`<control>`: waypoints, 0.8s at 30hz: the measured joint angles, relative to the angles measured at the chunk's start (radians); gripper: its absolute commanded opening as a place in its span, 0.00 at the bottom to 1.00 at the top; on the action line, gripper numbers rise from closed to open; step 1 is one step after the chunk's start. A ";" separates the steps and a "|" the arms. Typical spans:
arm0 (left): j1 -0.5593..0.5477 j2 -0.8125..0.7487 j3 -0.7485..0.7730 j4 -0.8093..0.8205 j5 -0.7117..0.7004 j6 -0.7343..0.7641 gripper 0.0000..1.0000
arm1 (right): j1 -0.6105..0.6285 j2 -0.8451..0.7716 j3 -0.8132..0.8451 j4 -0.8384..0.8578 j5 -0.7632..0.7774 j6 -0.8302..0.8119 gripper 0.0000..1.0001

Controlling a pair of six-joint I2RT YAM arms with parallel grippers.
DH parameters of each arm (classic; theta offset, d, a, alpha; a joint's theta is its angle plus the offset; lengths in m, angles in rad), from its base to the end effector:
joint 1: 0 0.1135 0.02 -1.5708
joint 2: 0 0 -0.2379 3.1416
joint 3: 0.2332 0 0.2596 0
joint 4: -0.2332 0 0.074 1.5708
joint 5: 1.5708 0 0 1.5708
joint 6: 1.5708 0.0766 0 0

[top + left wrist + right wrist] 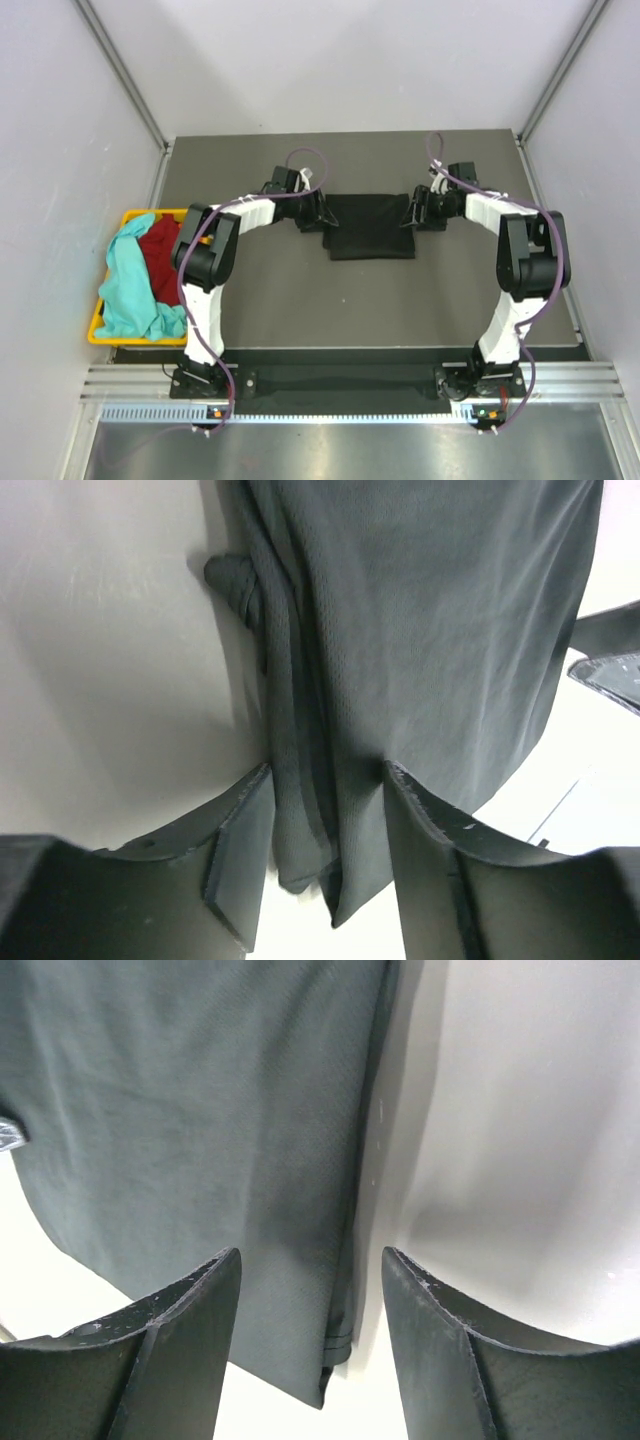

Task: Fold and stack the t-shirts
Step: Neatly place the folded tshirt to the corner

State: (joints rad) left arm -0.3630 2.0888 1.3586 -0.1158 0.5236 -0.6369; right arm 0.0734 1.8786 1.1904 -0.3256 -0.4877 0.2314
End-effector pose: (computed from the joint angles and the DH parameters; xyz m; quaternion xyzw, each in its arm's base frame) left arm 0.4155 -0.1988 0.0914 -0.0324 0.9073 -0.3766 0.1845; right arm 0.3964 0.0651 0.1059 0.0075 0.9354 0.2699 0.2284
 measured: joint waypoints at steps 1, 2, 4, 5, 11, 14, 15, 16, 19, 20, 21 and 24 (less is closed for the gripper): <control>-0.002 0.002 0.000 0.006 -0.003 -0.007 0.50 | 0.000 -0.006 -0.002 0.005 0.000 0.002 0.59; -0.003 0.005 0.000 0.016 -0.007 -0.014 0.49 | 0.000 -0.013 -0.006 0.011 0.000 0.005 0.59; -0.006 0.013 0.000 0.040 -0.007 -0.032 0.48 | 0.000 -0.027 -0.019 0.022 0.000 0.011 0.59; -0.006 0.016 0.000 0.053 -0.007 -0.044 0.48 | 0.000 -0.033 -0.025 0.026 -0.001 0.014 0.59; -0.011 0.033 0.000 0.088 -0.012 -0.088 0.31 | 0.000 -0.070 -0.073 0.047 -0.006 0.035 0.59; -0.014 0.047 0.000 0.091 -0.027 -0.103 0.11 | 0.000 -0.096 -0.085 0.050 -0.009 0.043 0.58; -0.014 0.048 0.002 0.089 -0.030 -0.107 0.06 | 0.000 -0.106 -0.086 0.050 -0.010 0.044 0.59; -0.014 0.051 0.005 0.087 -0.034 -0.109 0.00 | 0.000 -0.117 -0.087 0.051 -0.012 0.050 0.59; -0.016 0.064 0.035 0.075 -0.045 -0.107 0.00 | 0.000 -0.153 -0.095 0.058 -0.018 0.058 0.58; -0.016 0.072 0.050 0.069 -0.052 -0.101 0.00 | 0.000 -0.166 -0.099 0.060 -0.021 0.061 0.59; -0.017 0.075 0.066 0.061 -0.061 -0.093 0.00 | 0.000 -0.177 -0.103 0.064 -0.024 0.062 0.58; -0.015 0.100 0.134 0.025 -0.082 -0.062 0.00 | 0.001 -0.212 -0.120 0.077 -0.032 0.071 0.58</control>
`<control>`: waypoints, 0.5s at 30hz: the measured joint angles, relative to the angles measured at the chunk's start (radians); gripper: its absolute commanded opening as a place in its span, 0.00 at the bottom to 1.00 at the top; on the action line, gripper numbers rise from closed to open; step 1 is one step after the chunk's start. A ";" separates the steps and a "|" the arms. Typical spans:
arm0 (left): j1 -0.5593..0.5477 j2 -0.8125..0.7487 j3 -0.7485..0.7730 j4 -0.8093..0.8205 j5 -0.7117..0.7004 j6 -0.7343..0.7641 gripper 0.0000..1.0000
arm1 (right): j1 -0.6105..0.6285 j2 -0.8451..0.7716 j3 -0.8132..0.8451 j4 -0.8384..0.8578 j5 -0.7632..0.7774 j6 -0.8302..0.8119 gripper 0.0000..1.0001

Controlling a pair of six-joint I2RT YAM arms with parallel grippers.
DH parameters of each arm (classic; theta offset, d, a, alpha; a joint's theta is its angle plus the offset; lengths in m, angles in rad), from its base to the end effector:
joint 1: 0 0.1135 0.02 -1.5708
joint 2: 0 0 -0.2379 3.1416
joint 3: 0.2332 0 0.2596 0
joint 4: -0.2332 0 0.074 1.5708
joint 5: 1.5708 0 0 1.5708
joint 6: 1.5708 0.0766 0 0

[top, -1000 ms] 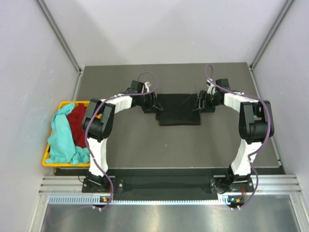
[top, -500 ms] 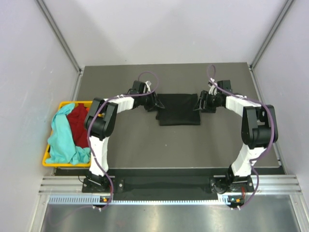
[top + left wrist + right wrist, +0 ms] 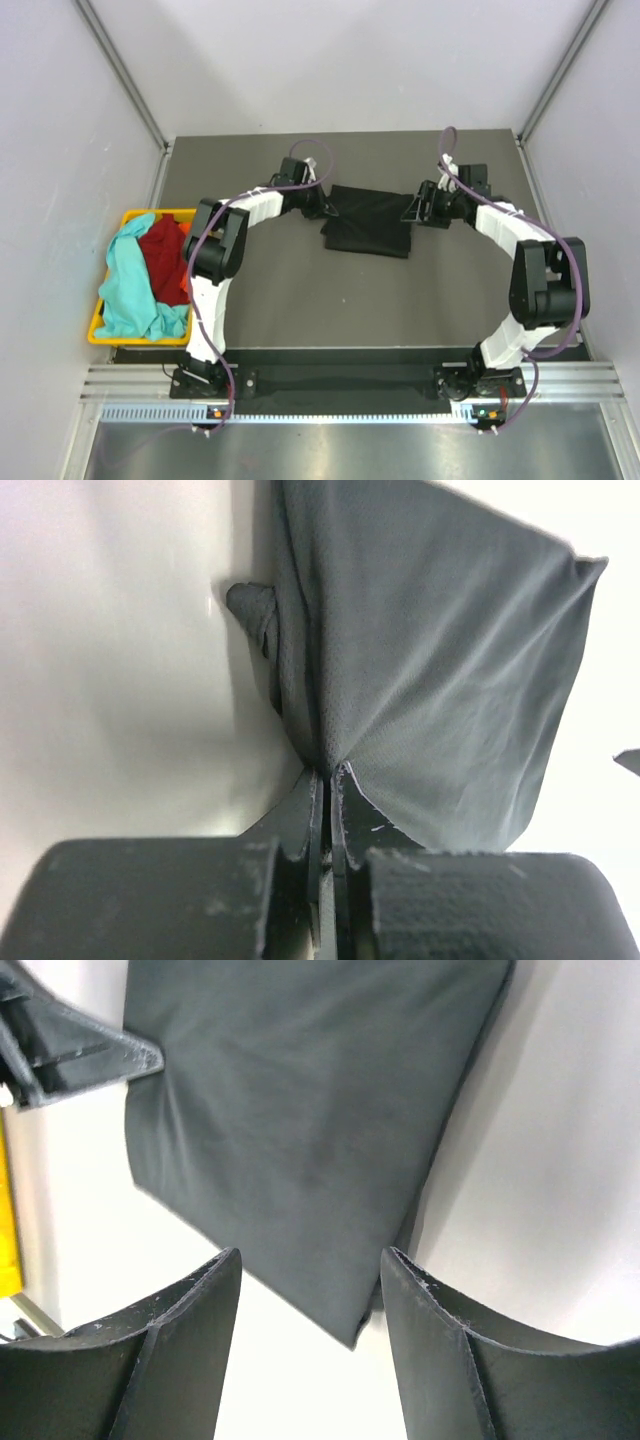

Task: Fold and stack the t-shirts
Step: Neatly place the folded tshirt to the corner

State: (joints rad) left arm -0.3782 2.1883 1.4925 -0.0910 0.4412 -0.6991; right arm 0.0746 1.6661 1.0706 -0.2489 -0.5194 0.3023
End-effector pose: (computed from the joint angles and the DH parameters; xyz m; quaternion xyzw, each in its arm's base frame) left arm 0.4444 -0.2118 0.0902 -0.0615 0.9035 -0.3648 0.2163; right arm 0.3748 0.0661 0.1533 0.0120 0.9079 0.3001 0.2923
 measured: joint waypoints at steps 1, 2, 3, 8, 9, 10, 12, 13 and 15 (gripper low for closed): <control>0.003 0.010 0.028 -0.020 -0.006 0.014 0.00 | 0.000 -0.011 -0.007 0.003 -0.002 0.005 0.58; 0.007 0.018 0.056 -0.035 -0.013 0.027 0.00 | 0.001 -0.023 -0.015 0.003 -0.004 0.010 0.58; 0.012 0.028 0.087 -0.055 -0.017 0.045 0.00 | 0.001 -0.031 -0.019 0.003 -0.005 0.015 0.58; 0.051 0.071 0.231 -0.153 -0.060 0.142 0.00 | 0.002 -0.052 -0.037 0.020 -0.006 0.035 0.58; 0.059 0.081 0.263 -0.182 -0.070 0.163 0.00 | 0.002 -0.053 -0.039 0.021 -0.006 0.040 0.58; 0.067 0.095 0.297 -0.210 -0.077 0.183 0.00 | 0.002 -0.058 -0.043 0.024 -0.006 0.042 0.58; 0.087 0.123 0.363 -0.246 -0.097 0.222 0.00 | 0.002 -0.064 -0.050 0.024 -0.006 0.043 0.58; 0.099 0.134 0.389 -0.264 -0.105 0.238 0.00 | 0.002 -0.066 -0.050 0.022 -0.006 0.045 0.58; 0.125 0.148 0.422 -0.291 -0.121 0.268 0.00 | 0.002 -0.070 -0.050 0.024 -0.006 0.050 0.58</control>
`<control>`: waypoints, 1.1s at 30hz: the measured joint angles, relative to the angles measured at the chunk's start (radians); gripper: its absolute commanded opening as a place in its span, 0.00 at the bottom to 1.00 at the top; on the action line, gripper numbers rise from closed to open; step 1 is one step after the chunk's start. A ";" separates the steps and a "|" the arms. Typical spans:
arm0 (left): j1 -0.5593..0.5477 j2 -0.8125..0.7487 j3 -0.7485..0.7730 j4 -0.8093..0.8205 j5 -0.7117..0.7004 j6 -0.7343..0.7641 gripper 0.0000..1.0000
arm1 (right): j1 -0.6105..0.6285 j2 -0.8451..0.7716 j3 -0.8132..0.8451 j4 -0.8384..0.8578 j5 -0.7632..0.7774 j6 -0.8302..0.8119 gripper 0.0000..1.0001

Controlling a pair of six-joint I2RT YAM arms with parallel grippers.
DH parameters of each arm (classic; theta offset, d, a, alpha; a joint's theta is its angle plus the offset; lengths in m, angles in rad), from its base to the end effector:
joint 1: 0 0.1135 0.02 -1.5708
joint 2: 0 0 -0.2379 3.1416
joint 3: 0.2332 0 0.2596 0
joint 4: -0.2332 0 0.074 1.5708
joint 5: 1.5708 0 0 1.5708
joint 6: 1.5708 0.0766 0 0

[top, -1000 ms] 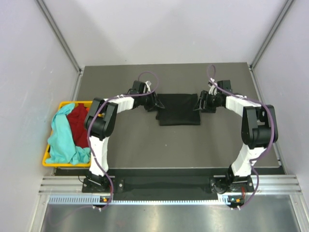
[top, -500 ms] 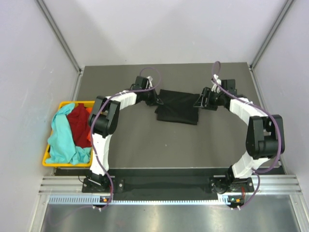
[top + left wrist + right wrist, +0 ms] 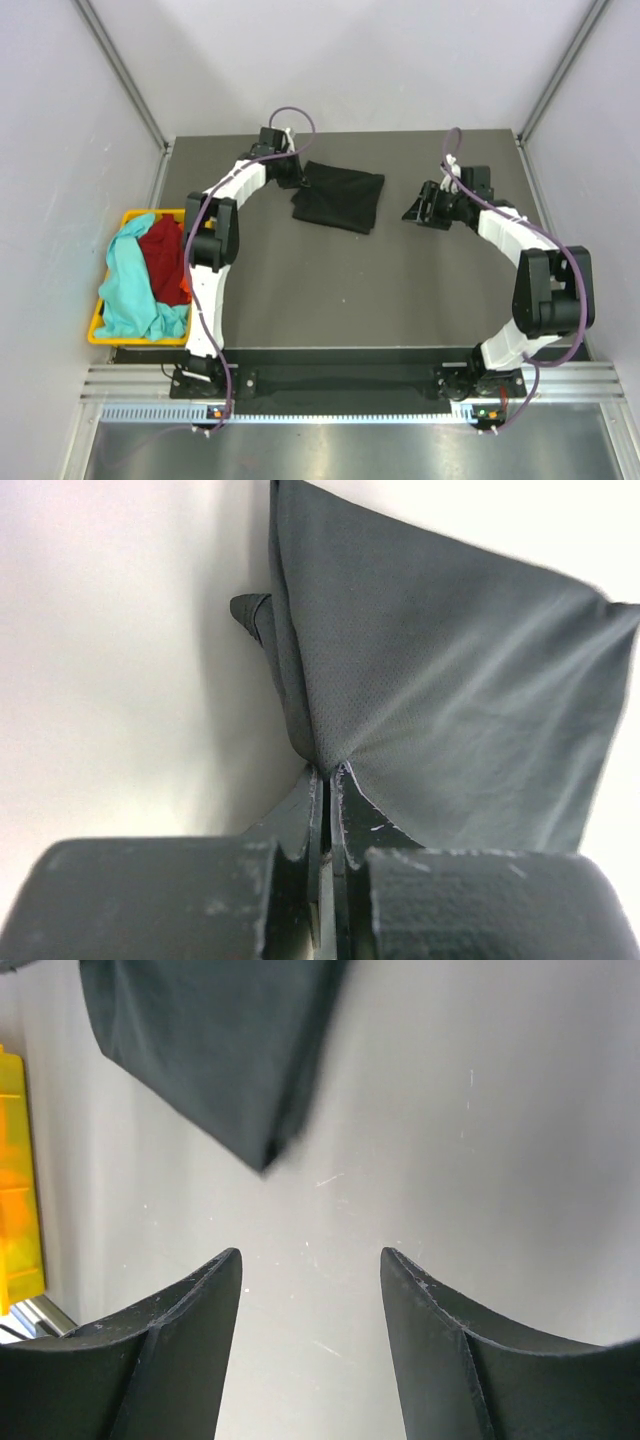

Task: Fold and stack the t-shirts
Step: Neatly place the folded tshirt to the corner

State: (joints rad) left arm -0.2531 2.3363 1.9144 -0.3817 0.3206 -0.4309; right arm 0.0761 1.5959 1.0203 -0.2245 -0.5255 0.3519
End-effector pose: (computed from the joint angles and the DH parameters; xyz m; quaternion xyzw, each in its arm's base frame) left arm 0.5184 -0.1590 0.1307 -0.0218 0.9171 -0.2634 0.2984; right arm 0.3642 0.0663 0.1635 0.0263 0.8998 0.3123 0.3036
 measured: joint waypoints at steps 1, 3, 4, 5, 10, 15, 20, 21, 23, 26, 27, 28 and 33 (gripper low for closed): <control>0.019 0.011 0.020 -0.018 -0.010 0.021 0.00 | 0.000 -0.002 0.000 0.000 0.000 0.001 0.58; 0.054 0.027 0.050 -0.040 -0.031 0.058 0.00 | 0.000 -0.008 -0.002 0.001 0.000 0.006 0.58; 0.071 0.036 0.065 -0.050 -0.042 0.074 0.00 | 0.000 -0.013 -0.005 0.003 0.000 0.008 0.58; 0.090 0.045 0.080 -0.056 -0.053 0.093 0.00 | 0.000 -0.017 -0.008 0.005 0.000 0.010 0.58; 0.187 0.075 0.135 -0.071 -0.109 0.186 0.00 | 0.000 -0.025 -0.014 0.018 -0.005 0.017 0.58; 0.260 0.095 0.168 -0.064 -0.158 0.302 0.00 | 0.000 -0.025 -0.025 0.031 -0.016 0.019 0.58; 0.319 0.108 0.177 -0.043 -0.184 0.402 0.00 | 0.000 -0.025 -0.026 0.039 -0.022 0.020 0.58; 0.331 0.109 0.179 -0.035 -0.188 0.418 0.00 | 0.000 -0.025 -0.027 0.040 -0.023 0.023 0.58; 0.356 0.112 0.190 -0.023 -0.195 0.457 0.00 | 0.000 -0.025 -0.028 0.048 -0.024 0.027 0.58; 0.393 0.123 0.226 -0.008 -0.204 0.500 0.00 | 0.000 -0.026 -0.032 0.058 -0.027 0.031 0.58; 0.405 0.124 0.233 0.001 -0.206 0.510 0.00 | 0.000 -0.026 -0.032 0.061 -0.027 0.032 0.59; 0.419 0.125 0.237 0.014 -0.206 0.518 0.00 | 0.000 -0.026 -0.032 0.064 -0.027 0.034 0.58; 0.477 0.128 0.249 0.047 -0.207 0.563 0.00 | 0.000 -0.026 -0.033 0.070 -0.037 0.036 0.58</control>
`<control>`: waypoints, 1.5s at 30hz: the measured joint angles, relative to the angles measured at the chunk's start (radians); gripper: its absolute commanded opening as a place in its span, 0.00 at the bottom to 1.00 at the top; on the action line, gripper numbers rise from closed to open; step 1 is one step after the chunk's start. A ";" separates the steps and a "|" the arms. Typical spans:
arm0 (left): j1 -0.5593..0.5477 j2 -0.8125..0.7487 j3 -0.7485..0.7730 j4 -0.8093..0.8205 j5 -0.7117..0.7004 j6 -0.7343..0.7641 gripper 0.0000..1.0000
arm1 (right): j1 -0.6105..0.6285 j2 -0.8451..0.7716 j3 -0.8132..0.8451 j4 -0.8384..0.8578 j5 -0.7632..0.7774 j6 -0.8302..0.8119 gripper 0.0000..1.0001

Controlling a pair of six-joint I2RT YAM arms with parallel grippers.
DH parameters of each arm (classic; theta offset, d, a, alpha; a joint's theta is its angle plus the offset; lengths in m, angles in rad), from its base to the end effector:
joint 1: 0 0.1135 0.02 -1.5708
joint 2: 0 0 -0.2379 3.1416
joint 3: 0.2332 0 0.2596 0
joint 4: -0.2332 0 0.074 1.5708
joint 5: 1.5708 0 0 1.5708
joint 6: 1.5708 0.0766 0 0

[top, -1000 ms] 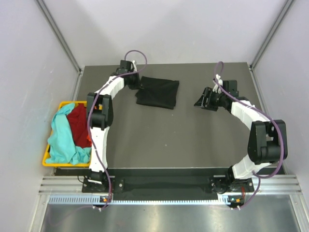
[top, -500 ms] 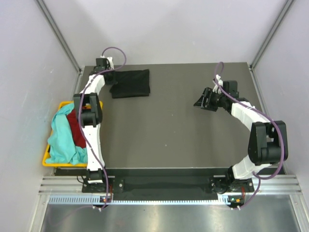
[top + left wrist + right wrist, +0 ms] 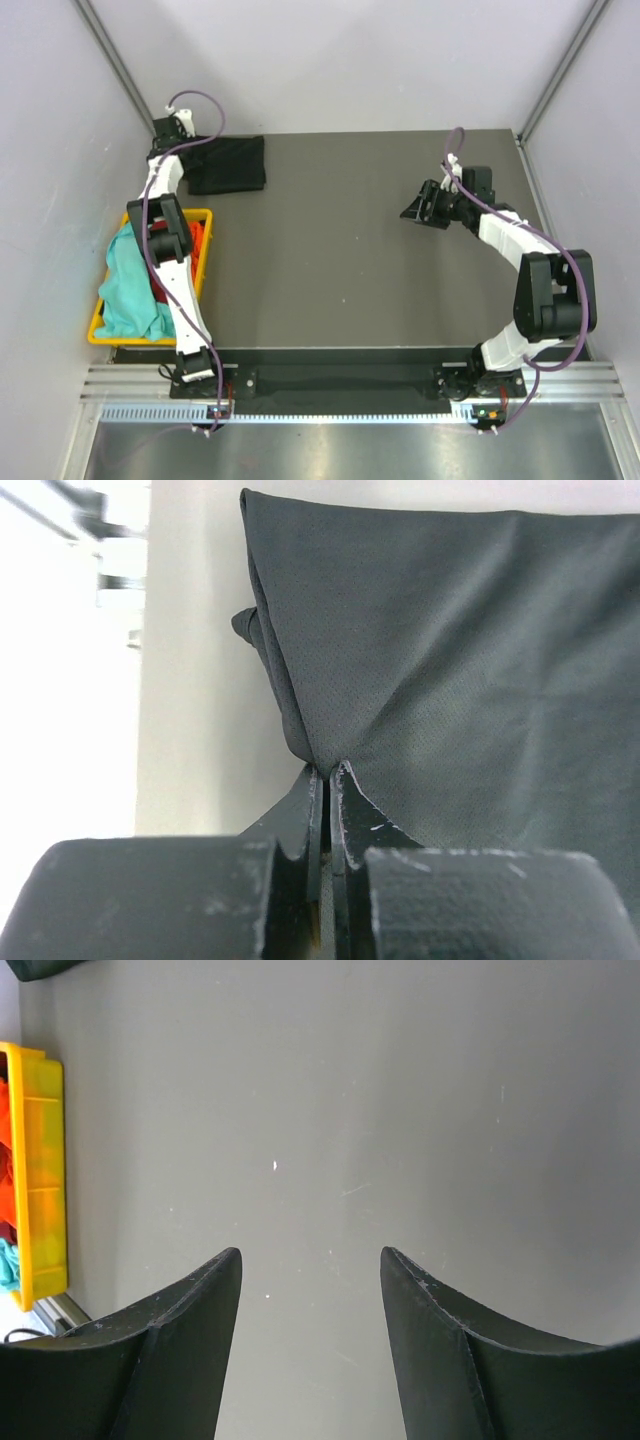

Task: Fold and stack the t-shirts
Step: Neatly place the folded tshirt to the corner

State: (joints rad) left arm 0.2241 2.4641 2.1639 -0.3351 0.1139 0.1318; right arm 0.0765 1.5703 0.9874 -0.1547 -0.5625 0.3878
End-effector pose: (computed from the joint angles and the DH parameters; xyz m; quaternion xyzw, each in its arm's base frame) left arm 0.5725 0.1216 0.1562 -0.0155 0.8914 0.0297 0.4520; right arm 0.3623 0.0687 0.1691 0.0252 0.8853 0.3364 0.3199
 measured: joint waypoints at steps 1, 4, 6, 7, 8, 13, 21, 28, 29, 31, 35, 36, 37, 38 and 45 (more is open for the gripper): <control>0.011 0.000 0.001 0.010 0.000 0.004 0.00 | 0.000 0.000 -0.002 0.006 -0.003 0.001 0.58; 0.037 0.016 0.015 0.044 0.000 0.019 0.00 | 0.000 0.000 -0.012 0.013 -0.008 0.002 0.58; 0.047 0.034 0.021 0.073 -0.003 0.031 0.00 | 0.000 0.000 -0.013 0.013 -0.011 0.006 0.58; 0.052 0.045 0.022 0.085 -0.003 0.036 0.00 | 0.000 -0.001 -0.013 0.015 -0.012 0.008 0.58; 0.056 0.053 0.023 0.096 -0.003 0.039 0.00 | 0.000 -0.002 -0.014 0.017 -0.012 0.008 0.58; 0.064 0.094 0.023 0.135 0.014 0.059 0.00 | 0.000 -0.013 -0.033 0.042 -0.018 0.017 0.58; 0.084 0.105 0.023 0.200 0.042 0.077 0.00 | 0.000 -0.033 -0.034 0.058 -0.028 0.027 0.58; 0.119 0.106 0.024 0.248 0.068 0.075 0.00 | 0.000 -0.040 -0.034 0.064 -0.032 0.035 0.58; 0.122 0.106 0.024 0.258 0.068 0.071 0.00 | 0.000 -0.040 -0.034 0.065 -0.032 0.035 0.58; 0.124 0.109 0.024 0.277 0.064 0.059 0.24 | 0.000 -0.040 -0.034 0.065 -0.034 0.036 0.59; 0.120 0.109 0.019 0.316 0.024 0.033 0.54 | 0.000 -0.040 -0.040 0.066 -0.033 0.036 0.58; 0.118 0.108 0.014 0.329 0.011 0.026 0.58 | 0.000 -0.040 -0.040 0.065 -0.034 0.036 0.59; 0.116 0.105 0.002 0.347 -0.002 0.017 0.62 | 0.000 -0.040 -0.039 0.066 -0.034 0.036 0.59; 0.114 0.095 -0.023 0.363 -0.014 0.011 0.75 | 0.000 -0.040 -0.040 0.063 -0.033 0.036 0.59; 0.064 0.009 -0.158 0.372 -0.122 -0.039 0.99 | 0.000 -0.059 -0.035 0.025 -0.021 0.031 0.58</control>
State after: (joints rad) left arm 0.2886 2.4729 2.0064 0.0368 -0.0078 0.0925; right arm 0.0765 1.5112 0.9524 -0.1295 -0.5831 0.4183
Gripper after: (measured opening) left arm 0.843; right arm 0.585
